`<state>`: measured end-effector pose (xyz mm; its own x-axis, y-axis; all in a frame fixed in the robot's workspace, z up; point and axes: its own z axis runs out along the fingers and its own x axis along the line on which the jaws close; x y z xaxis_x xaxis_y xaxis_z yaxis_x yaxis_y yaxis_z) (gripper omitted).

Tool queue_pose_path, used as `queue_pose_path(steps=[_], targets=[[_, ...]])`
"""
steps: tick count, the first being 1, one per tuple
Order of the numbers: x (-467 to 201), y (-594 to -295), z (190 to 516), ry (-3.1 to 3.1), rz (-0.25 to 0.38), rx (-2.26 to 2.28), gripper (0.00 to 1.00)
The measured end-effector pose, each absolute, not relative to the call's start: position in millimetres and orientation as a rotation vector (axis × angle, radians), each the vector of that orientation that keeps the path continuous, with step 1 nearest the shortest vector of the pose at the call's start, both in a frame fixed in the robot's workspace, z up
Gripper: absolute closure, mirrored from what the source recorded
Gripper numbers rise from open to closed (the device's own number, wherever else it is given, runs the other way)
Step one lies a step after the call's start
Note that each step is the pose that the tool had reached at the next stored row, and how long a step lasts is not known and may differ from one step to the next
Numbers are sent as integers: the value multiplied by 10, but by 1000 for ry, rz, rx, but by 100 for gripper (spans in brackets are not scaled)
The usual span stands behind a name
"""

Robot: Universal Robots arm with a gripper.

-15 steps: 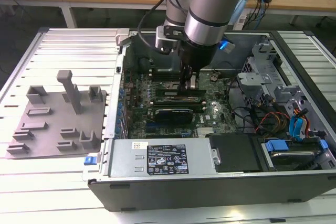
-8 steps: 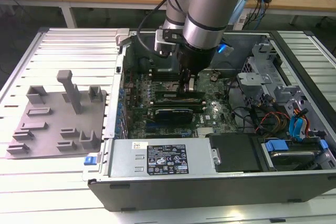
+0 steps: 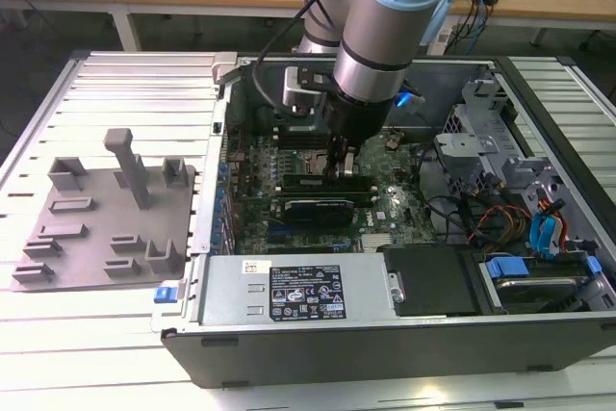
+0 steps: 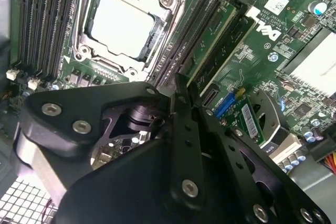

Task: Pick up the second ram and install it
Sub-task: 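Insert the second ram into the second slot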

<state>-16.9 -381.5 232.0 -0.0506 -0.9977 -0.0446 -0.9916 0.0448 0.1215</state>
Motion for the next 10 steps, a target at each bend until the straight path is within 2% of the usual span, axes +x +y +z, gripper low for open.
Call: queue_pose_path(steps=[10], targets=[[-170,-3815,2265,-2233,-184,2128,89]])
